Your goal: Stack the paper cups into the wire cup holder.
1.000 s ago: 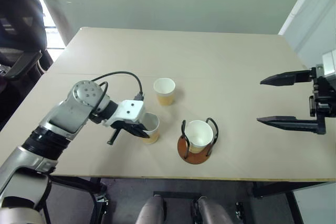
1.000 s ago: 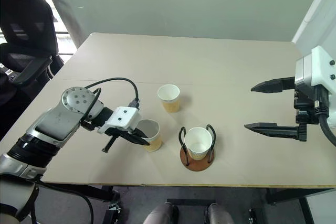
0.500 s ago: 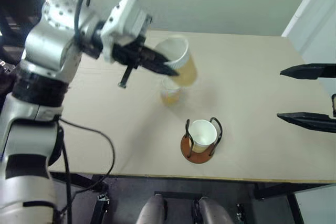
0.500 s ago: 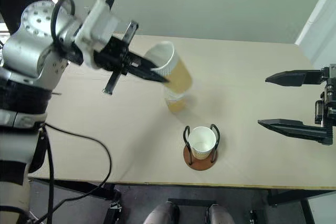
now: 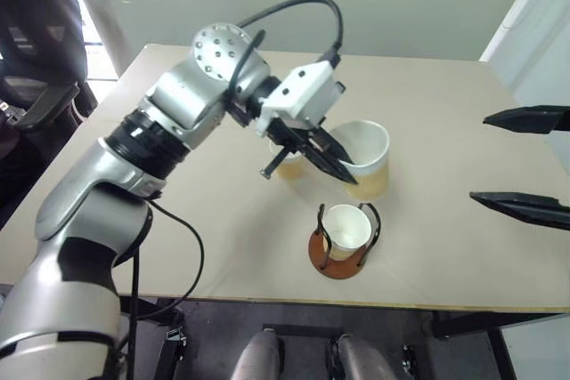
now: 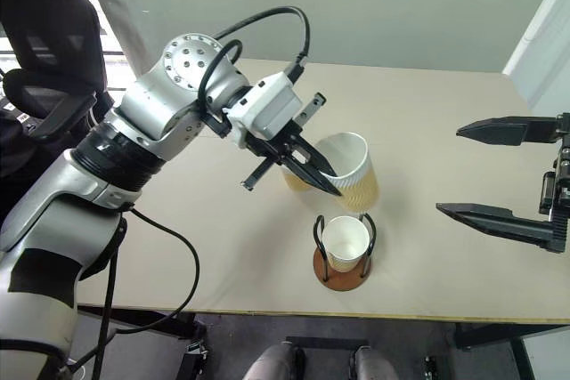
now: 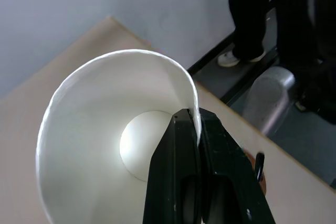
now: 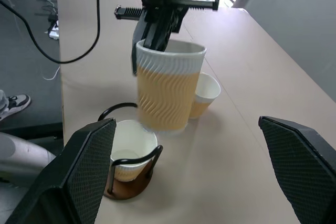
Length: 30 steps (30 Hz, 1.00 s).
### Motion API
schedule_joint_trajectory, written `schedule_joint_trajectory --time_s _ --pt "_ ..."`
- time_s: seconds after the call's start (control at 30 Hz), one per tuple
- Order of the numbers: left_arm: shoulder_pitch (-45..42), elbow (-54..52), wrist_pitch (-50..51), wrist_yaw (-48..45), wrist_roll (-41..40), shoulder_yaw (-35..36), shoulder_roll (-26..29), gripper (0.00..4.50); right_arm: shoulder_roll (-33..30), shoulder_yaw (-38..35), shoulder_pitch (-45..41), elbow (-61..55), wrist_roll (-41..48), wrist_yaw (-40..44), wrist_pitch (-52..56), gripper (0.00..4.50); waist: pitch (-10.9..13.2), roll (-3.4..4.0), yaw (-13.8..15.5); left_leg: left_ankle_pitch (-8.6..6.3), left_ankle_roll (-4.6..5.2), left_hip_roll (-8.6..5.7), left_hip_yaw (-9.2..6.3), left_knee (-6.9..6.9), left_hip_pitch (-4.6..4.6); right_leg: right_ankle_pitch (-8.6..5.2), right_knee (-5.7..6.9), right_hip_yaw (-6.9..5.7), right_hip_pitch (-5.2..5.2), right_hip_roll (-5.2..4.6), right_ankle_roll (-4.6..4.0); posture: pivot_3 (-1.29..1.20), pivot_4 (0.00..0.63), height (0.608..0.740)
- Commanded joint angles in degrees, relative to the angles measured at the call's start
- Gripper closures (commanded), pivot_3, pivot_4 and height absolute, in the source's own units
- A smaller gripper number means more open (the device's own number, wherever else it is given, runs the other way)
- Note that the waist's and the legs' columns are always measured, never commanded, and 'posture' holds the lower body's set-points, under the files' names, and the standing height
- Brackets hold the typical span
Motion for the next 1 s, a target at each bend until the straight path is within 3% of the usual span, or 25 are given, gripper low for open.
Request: schedule_joint_trajectory --time_s 0.03,0.3,0.77,0.87,1.0 --pt "-1.66 -2.98 -1.13 -1.98 -1.64 -2.31 1.34 4.48 -0.94 -2.07 -0.15 -1.05 1.48 -1.82 0.04 0.00 0.00 0.00 0.01 -0.02 0.00 0.00 0.02 0.02 -0.01 -0.02 0.00 0.01 0.00 -0.01 0.04 0.00 0.150 0.740" --pt "-1.98 -3.08 -5.19 -1.98 -0.38 -8.96 3.80 4.48 -1.30 -1.77 0.47 -1.59 1.92 -3.28 -0.36 0.00 -0.01 0.01 0.08 -0.10 0.07 0.00 0.03 0.19 -0.05 -0.04 0.01 0.02 0.01 -0.01 0.12 0.00 0.150 0.740" --pt "-0.62 -5.24 -4.10 -1.98 1.59 -8.52 2.78 4.48 -1.91 -2.75 1.99 -0.54 0.47 -1.46 -1.24 0.00 -0.01 0.02 0.08 -0.15 0.15 0.00 0.04 0.36 -0.11 -0.01 0.01 0.02 0.04 -0.02 0.15 0.00 0.150 0.740" --pt "-0.36 -4.52 -4.07 -1.98 3.05 -7.90 1.72 3.84 -1.90 -2.71 2.38 -0.48 -0.03 -1.15 -1.68 0.00 -0.01 0.02 0.09 -0.16 0.15 0.00 0.04 0.38 -0.12 0.00 0.02 0.02 0.04 -0.02 0.16 0.00 0.150 0.740" --pt "-0.16 -3.55 -4.72 -1.98 4.58 -7.10 0.76 2.41 -1.76 -2.84 2.79 -0.67 -0.21 -1.09 -1.94 0.00 -0.02 0.03 0.08 -0.18 0.18 0.00 0.04 0.43 -0.12 0.00 0.03 0.02 0.04 -0.01 0.16 0.00 0.150 0.740"
